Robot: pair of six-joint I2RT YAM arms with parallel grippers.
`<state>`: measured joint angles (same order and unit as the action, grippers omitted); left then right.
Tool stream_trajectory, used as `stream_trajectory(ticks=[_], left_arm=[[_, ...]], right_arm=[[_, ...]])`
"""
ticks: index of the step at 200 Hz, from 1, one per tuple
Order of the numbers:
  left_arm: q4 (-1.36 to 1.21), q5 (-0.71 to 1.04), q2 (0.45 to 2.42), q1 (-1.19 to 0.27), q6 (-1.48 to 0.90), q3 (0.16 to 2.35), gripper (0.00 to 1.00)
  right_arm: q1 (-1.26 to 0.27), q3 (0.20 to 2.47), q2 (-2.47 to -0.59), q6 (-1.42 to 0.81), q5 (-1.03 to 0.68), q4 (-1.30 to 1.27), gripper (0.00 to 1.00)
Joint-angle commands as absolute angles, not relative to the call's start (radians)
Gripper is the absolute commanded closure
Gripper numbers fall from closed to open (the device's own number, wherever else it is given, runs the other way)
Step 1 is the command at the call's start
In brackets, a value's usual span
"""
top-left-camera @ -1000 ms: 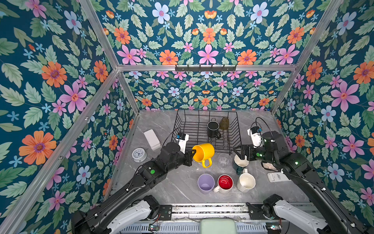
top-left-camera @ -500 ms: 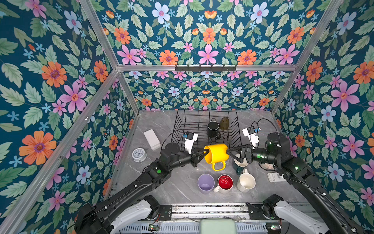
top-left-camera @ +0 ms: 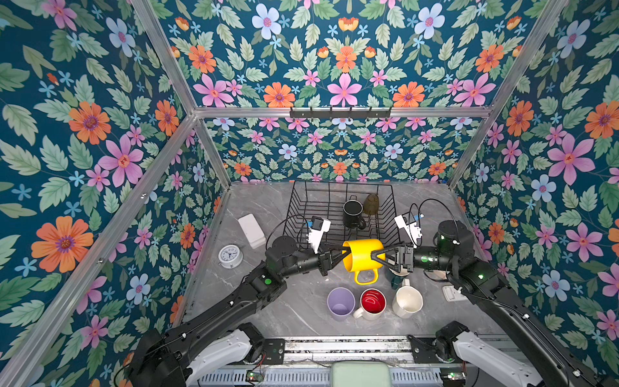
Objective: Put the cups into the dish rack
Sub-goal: 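Close the right gripper on the yellow mug body beside the left gripper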
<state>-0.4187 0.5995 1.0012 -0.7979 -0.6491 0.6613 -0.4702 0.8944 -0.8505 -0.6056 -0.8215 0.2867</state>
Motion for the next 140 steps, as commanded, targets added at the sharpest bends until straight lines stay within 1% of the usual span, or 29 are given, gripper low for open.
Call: stream_trajectory(ticks=[1,28,94,140], left_arm=[[-0.632,0.68,1.012,-0.797,-0.696,0.661,1.0],[-0.665,0.697,1.029,-0.798,-0.712,0.657,1.0],[-0.727,0.719,1.064,-0.795,-0.734,0.663,1.0],[-0.813,0.769,1.107,-0.796,-0.778,0.667,1.0]], right_arm=[[-0.471,0.878,-0.859,-0.655,-0.853,0.198,0.06],[-0.472,0.852,-0.876,-0.715,-0.904,0.103,0.07],[-0.478,0.824,-0.884,-0.758,-0.928,0.053,0.07],[-0.488,0.815,-0.891,-0.776,-0.932,0.021,0.08]])
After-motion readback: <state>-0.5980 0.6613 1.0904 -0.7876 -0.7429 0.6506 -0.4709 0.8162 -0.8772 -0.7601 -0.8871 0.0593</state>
